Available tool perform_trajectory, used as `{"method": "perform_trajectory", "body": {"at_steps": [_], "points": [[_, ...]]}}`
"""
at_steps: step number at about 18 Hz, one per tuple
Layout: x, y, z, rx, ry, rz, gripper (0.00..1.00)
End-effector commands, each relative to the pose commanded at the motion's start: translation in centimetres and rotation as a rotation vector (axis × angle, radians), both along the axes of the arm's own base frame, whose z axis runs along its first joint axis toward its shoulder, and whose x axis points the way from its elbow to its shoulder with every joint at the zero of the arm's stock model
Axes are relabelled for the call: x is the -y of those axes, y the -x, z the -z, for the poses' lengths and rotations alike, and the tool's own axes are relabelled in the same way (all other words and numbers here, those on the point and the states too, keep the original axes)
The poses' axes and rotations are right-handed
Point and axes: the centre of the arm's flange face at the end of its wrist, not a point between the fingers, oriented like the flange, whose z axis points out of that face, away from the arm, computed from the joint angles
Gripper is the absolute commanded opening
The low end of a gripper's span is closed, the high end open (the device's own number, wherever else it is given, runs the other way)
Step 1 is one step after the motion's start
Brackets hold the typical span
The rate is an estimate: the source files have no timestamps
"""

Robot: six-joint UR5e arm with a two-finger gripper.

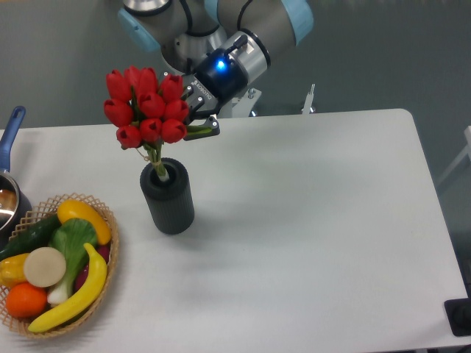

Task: Insert the flowers into the vase
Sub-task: 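Lower the tulip stems down into the black vase opening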

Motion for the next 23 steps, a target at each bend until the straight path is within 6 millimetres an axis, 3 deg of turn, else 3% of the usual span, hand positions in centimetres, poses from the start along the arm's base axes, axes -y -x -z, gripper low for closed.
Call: {"method": "perform_trajectory", "body": {"at_steps": [9, 14, 20, 23], "points": [[1.0, -1.8, 5.6, -0.001, 0.002, 0.021, 0.2], [1.1, -1.7, 7.4, -0.004, 0.001, 0.028, 0.29], [1.2, -1.9, 10.5, -0.04, -0.013, 0.046, 0.31], [1.2, -1.8, 11.9, -0.047, -0.011, 0.053, 0.41]]}}
